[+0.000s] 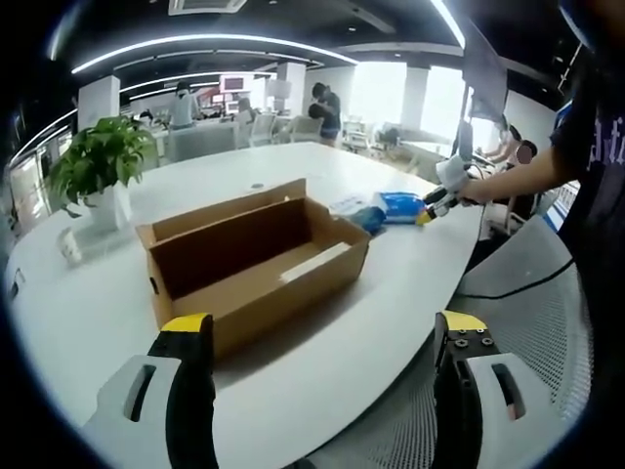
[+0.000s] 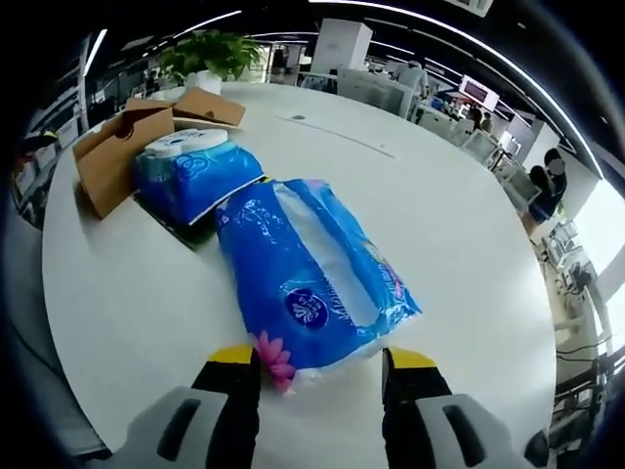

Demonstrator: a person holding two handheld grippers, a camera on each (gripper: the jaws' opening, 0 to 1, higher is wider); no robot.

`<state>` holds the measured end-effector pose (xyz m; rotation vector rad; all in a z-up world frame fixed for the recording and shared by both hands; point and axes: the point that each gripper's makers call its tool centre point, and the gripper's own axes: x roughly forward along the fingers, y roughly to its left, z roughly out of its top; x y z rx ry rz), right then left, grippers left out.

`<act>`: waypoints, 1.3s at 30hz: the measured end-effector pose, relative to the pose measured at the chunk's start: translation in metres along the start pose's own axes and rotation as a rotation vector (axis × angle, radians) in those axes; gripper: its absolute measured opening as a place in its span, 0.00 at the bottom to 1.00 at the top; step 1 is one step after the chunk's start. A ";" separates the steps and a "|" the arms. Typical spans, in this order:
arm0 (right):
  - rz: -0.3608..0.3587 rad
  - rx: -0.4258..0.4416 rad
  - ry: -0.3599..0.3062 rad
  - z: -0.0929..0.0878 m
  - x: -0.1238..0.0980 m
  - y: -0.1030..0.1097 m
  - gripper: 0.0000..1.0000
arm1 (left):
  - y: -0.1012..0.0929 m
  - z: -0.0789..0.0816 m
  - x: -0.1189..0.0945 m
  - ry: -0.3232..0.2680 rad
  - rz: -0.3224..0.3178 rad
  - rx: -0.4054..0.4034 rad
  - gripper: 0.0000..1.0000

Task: Operate the shoe box by opening the lid, removing the specified soft item, and placing it in the target area until the item is outside and the box remains undamaged.

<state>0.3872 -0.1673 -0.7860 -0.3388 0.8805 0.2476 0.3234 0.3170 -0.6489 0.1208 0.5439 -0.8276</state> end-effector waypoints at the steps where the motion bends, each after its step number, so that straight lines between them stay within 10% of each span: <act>1: 0.004 -0.005 0.000 0.000 0.001 0.000 0.46 | 0.000 0.000 0.000 0.001 0.001 0.000 0.93; 39: 0.150 -0.234 0.035 0.009 0.007 -0.008 0.41 | 0.008 0.001 -0.002 0.028 0.020 0.000 0.93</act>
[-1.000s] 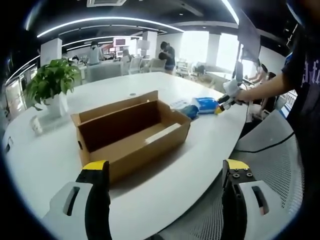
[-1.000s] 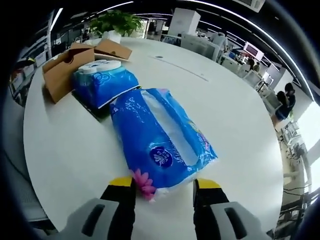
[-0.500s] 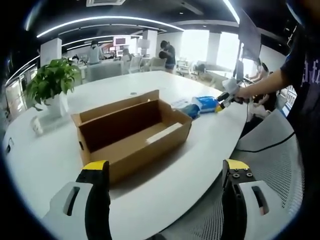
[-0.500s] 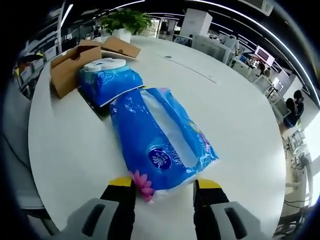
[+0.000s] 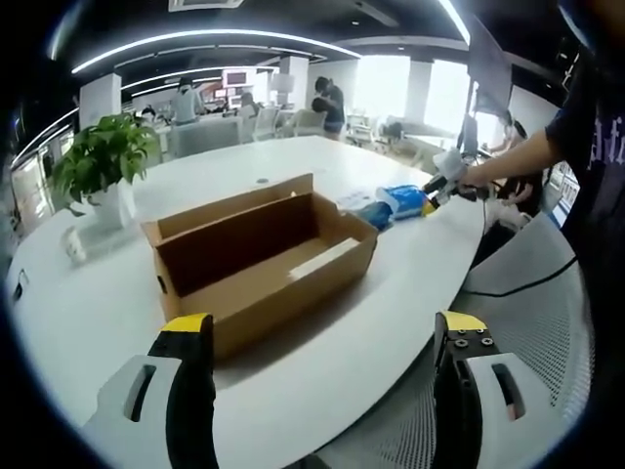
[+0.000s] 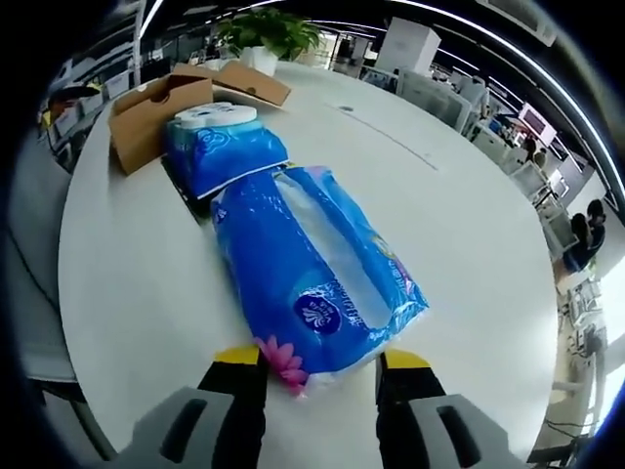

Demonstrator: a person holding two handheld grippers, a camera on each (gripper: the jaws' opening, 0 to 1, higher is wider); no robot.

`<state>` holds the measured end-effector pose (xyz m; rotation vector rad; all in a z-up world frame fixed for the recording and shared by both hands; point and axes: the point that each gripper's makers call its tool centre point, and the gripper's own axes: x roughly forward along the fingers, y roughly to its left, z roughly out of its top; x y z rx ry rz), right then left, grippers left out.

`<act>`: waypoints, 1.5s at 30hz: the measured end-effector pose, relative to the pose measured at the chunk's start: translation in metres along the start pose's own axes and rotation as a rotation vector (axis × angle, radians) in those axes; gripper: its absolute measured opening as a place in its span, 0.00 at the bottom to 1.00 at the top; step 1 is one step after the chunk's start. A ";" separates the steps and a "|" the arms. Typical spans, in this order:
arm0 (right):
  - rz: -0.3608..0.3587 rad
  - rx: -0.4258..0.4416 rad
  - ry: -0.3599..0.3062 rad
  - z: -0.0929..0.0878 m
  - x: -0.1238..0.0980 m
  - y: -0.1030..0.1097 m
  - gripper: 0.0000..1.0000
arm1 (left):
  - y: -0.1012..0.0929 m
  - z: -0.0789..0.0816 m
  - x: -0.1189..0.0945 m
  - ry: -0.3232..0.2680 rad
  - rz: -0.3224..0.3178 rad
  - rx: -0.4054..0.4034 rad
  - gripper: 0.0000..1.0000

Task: Operate the shoe box by opening the lid, removing the specified soft item, and placing it in the target area until the item is outside and the box remains undamaged.

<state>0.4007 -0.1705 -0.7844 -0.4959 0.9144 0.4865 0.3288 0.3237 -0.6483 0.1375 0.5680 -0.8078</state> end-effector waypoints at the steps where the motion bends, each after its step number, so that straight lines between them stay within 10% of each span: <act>1: 0.005 -0.007 0.000 0.001 0.000 0.000 0.41 | 0.000 0.000 0.000 0.000 0.000 -0.001 0.93; 45: 0.095 -0.106 0.024 0.014 0.010 -0.013 0.40 | 0.006 -0.002 -0.001 0.014 0.024 -0.004 0.92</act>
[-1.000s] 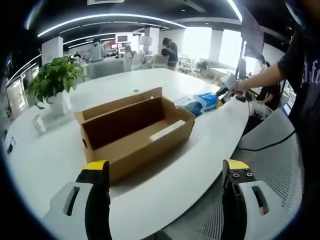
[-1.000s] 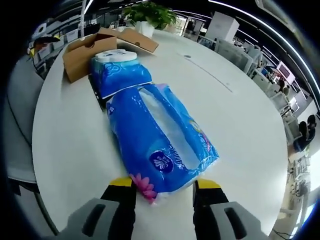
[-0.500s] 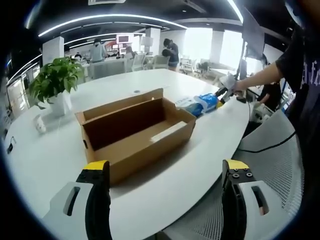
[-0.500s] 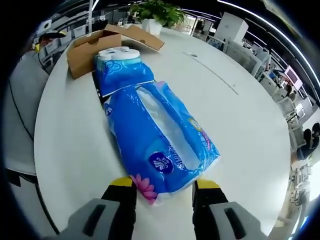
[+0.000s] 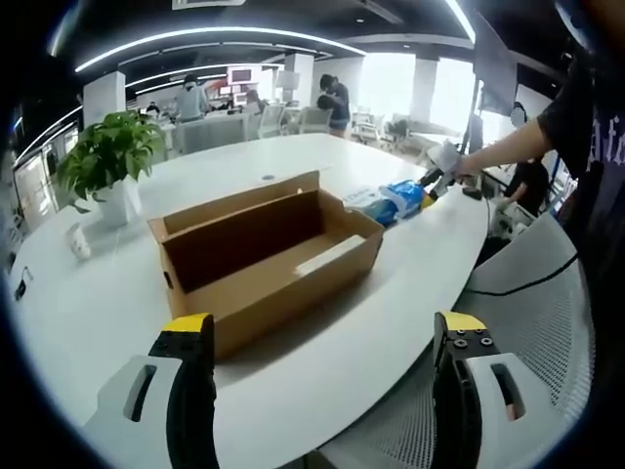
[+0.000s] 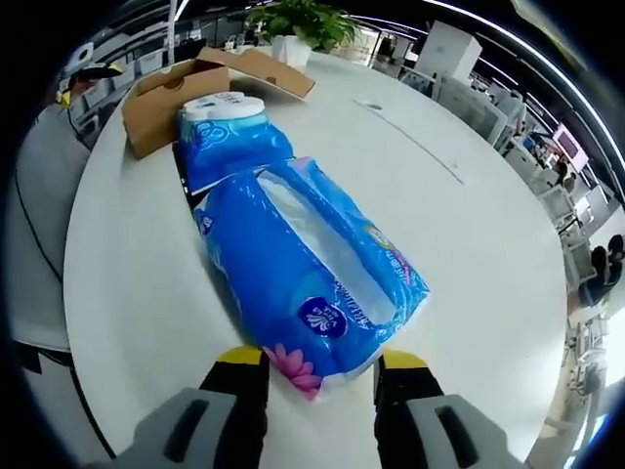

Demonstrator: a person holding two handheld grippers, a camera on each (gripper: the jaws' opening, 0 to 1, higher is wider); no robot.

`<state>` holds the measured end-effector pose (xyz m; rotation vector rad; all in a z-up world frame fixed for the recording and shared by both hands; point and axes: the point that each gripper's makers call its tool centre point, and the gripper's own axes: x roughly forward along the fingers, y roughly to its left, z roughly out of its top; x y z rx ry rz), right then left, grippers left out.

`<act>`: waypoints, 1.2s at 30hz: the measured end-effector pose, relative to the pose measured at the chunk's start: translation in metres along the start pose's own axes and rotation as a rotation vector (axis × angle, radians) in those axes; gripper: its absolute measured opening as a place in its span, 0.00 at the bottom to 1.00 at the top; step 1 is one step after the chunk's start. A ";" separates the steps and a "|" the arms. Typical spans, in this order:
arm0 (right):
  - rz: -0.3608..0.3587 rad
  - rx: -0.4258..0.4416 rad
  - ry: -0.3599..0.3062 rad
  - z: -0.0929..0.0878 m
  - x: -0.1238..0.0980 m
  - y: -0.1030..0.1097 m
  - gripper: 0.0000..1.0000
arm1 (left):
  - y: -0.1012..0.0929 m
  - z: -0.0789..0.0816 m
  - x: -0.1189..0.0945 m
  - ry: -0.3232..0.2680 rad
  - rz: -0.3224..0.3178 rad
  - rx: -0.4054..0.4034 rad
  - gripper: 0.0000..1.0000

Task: Operate the shoe box by opening the lid, removing the specified soft item, and placing it in the target area until the item is outside and the box remains undamaged.

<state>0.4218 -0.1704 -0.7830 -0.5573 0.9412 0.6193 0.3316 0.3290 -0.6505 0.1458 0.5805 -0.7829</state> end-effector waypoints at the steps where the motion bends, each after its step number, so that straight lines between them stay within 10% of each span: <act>1: -0.003 0.008 -0.003 0.000 0.000 0.000 0.41 | 0.000 0.000 0.000 -0.001 -0.001 -0.001 0.92; 36: -0.083 0.175 -0.052 0.009 0.005 0.001 0.49 | -0.002 0.003 0.003 -0.012 -0.014 0.006 0.91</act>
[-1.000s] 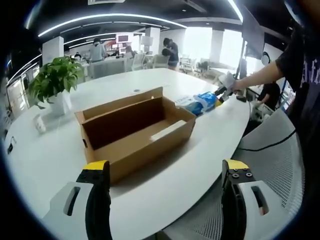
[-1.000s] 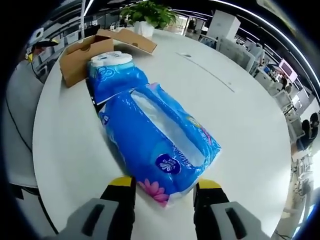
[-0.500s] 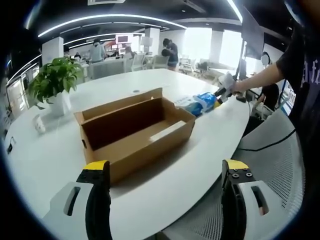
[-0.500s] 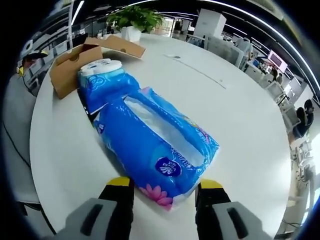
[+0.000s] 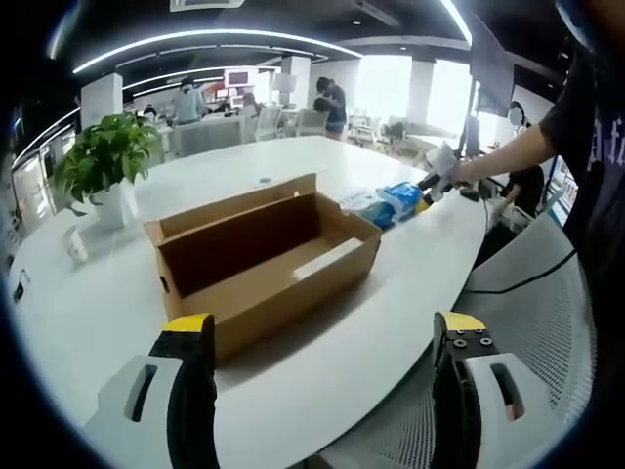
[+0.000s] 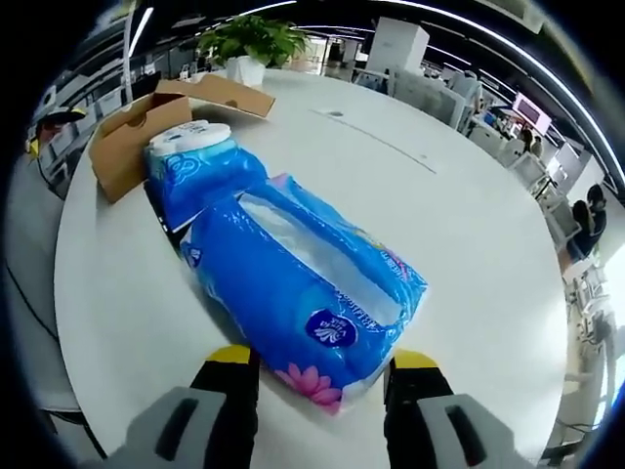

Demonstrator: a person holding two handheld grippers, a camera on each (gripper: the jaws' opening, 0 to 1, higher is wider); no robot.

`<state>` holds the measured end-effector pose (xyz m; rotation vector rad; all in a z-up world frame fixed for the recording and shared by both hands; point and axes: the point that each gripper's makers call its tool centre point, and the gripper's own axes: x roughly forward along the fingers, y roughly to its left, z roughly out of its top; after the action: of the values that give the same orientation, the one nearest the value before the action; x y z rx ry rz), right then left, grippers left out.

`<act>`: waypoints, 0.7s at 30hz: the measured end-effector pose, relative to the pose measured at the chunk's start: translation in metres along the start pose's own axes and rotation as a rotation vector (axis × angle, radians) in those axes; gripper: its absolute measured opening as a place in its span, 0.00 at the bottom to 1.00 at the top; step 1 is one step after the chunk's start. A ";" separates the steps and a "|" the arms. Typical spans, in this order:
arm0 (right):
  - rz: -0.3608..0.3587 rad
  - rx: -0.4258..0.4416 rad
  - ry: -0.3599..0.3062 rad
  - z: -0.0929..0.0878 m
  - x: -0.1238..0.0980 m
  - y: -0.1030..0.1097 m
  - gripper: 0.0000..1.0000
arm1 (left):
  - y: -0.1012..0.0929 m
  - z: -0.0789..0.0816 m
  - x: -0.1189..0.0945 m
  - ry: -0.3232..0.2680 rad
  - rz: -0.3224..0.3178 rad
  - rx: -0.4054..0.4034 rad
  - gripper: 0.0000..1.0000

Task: Operate the shoe box by opening the lid, removing the specified soft item, and placing it in the target area until the item is outside and the box remains undamaged.

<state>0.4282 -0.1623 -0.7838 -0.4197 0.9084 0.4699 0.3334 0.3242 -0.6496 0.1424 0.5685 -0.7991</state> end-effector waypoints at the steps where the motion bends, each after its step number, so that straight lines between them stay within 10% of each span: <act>1: -0.001 0.001 0.000 0.000 0.000 0.000 0.49 | 0.000 0.000 0.000 0.000 0.000 0.000 0.91; 21: -0.001 -0.005 -0.007 0.007 0.003 0.002 0.49 | 0.003 -0.001 -0.004 -0.005 0.011 -0.004 0.91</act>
<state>0.4331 -0.1562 -0.7834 -0.4230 0.9003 0.4723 0.3332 0.3293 -0.6490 0.1400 0.5635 -0.7871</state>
